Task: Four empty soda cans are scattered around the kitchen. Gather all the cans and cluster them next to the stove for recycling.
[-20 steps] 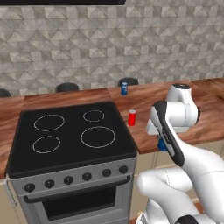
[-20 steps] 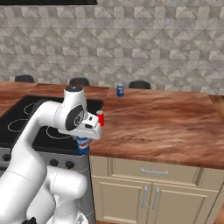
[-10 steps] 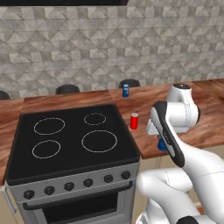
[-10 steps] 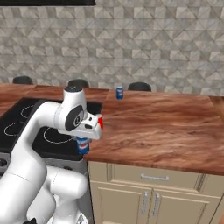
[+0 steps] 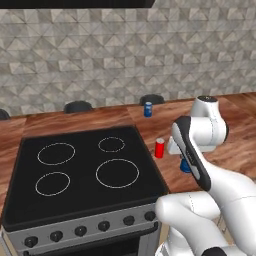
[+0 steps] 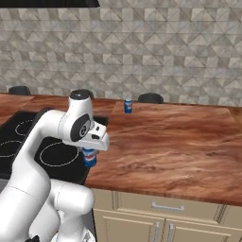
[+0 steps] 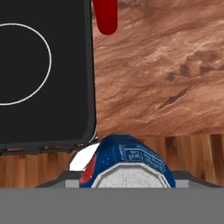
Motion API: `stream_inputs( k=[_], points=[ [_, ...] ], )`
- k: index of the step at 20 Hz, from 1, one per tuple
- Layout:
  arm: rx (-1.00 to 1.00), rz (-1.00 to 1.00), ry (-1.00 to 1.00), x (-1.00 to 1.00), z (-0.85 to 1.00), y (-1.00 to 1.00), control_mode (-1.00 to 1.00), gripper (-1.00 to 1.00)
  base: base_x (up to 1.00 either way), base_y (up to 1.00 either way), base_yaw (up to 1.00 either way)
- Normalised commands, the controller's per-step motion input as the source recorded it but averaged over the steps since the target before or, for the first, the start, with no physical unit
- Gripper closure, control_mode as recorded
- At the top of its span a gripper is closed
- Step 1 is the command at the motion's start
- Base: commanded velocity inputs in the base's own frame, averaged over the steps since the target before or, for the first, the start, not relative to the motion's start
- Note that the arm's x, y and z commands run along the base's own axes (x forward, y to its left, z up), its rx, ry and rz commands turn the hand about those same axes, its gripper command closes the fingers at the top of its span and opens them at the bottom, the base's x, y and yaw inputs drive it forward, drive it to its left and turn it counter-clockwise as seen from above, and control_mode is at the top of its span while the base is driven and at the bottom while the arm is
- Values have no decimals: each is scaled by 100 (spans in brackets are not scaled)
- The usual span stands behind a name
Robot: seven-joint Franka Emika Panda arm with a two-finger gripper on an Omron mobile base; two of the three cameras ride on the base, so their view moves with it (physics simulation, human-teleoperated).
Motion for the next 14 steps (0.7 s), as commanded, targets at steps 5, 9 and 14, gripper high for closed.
stream_inputs(
  k=[5, 9, 14],
  points=[
    [0, 0, 0, 0, 0, 0, 100, 100, 44, 0, 0],
    [0, 0, -1, 11, -3, 0, -100, 100, 26, 0, 0],
    [0, 0, 0, 64, -4, 0, -100, 100, 0, 0, 0]
  ],
)
